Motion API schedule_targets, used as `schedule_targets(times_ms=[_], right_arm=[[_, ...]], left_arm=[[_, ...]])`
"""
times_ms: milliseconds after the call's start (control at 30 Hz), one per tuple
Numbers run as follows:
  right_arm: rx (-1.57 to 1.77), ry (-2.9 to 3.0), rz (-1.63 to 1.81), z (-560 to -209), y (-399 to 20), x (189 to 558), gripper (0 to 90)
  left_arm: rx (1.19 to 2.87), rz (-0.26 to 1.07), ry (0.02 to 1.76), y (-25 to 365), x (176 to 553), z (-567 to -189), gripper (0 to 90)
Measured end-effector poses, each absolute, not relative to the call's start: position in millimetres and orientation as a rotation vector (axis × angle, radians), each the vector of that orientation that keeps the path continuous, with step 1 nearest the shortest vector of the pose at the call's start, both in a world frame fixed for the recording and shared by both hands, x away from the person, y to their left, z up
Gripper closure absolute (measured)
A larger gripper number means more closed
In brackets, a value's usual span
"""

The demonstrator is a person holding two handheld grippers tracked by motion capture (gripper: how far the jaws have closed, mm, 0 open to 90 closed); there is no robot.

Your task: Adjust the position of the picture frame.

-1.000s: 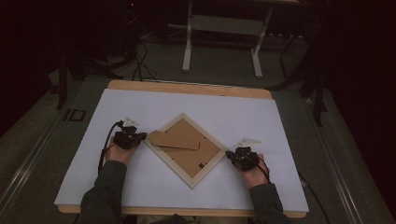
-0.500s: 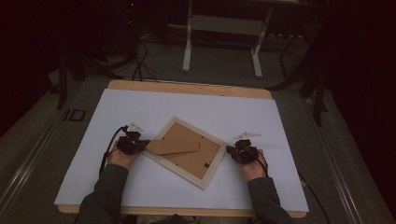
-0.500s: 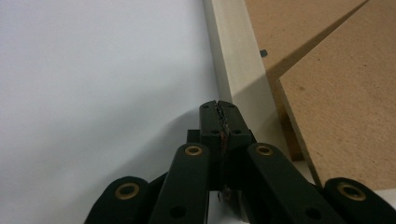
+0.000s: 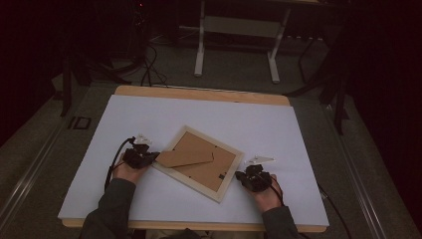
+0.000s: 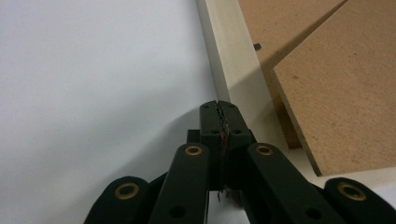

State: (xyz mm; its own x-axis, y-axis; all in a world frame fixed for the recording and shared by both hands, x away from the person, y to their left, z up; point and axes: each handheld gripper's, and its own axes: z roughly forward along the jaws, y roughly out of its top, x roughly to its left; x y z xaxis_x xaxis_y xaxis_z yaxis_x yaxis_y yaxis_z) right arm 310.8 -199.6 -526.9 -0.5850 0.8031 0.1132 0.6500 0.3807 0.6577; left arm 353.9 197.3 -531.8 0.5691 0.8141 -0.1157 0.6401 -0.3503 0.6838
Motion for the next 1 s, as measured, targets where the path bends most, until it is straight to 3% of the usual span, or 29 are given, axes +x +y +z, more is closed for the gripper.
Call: schedule_targets(times_ms=[1000], right_arm=[[1.417, 2.311, 0.973, -526, -213, 368, 90.0]], left_arm=[[2.068, 0.277, 1.129, 177, 337, -531, 90.0]])
